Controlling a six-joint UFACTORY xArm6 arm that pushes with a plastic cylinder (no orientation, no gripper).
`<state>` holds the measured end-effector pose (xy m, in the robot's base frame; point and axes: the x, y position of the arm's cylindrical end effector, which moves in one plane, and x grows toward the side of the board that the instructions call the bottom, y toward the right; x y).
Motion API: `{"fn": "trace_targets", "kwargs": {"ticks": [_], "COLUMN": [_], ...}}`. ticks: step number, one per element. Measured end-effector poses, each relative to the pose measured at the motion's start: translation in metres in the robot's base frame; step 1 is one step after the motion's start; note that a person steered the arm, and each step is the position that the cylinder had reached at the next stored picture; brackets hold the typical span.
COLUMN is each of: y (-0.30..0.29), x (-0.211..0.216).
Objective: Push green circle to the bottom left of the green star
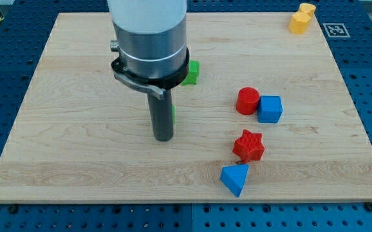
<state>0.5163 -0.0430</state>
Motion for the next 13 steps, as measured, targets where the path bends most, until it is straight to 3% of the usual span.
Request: {"fn": "trace_targets", "kwargs": {"ticks": [13], "y": [-0.012], "x": [-0.076]}}
